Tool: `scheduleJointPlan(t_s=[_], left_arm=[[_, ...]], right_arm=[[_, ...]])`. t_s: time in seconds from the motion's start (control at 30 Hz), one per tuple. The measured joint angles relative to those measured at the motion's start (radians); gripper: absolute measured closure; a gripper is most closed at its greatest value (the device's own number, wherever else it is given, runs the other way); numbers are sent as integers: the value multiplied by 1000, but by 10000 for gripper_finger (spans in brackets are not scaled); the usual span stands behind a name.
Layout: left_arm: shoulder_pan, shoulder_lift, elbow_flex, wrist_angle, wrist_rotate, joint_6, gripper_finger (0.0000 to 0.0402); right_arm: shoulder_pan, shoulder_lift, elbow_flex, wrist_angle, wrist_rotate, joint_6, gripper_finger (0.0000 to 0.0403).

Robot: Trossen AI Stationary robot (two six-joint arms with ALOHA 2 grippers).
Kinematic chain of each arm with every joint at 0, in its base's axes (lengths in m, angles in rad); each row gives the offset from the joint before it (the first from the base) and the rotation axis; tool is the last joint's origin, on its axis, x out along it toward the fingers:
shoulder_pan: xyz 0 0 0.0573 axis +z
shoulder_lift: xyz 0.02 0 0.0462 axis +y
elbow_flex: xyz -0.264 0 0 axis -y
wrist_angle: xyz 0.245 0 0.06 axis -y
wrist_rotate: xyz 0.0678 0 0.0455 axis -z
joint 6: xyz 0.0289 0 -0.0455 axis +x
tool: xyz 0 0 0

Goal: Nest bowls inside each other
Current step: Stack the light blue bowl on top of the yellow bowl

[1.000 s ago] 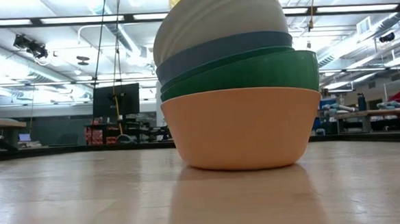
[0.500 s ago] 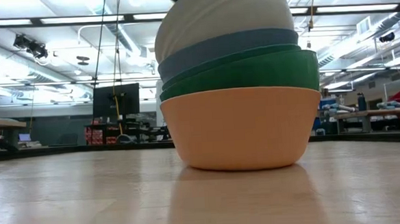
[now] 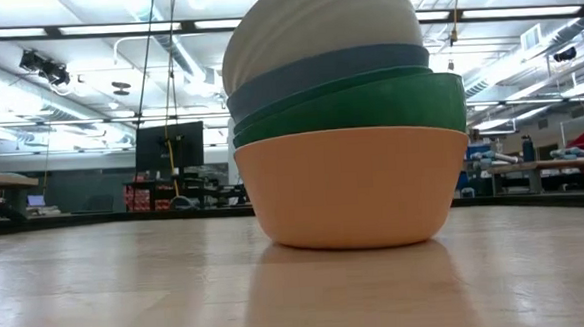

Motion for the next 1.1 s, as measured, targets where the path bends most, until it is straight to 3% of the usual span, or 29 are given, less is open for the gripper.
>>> scheduleJointPlan(t_s=[0.1, 0.3, 0.63, 0.83, 1.1], left_arm=[[-25, -53, -3, -66, -56, -62, 185], [-123, -209, -3, -188, -312, -240, 180], [-281, -380, -2, -262, -529, -420, 183], [-306, -403, -2, -285, -574, -451, 183], [-306, -404, -2, -314, -579, -498, 183]], right_arm=[[-57, -2, -93, 88, -70, -49, 178], [-197, 1, -369, 320, -320, -153, 179], [-402, 4, -652, 456, -468, -243, 186], [-445, 85, -666, 488, -481, -308, 186], [-446, 280, -494, 481, -485, -410, 186]])
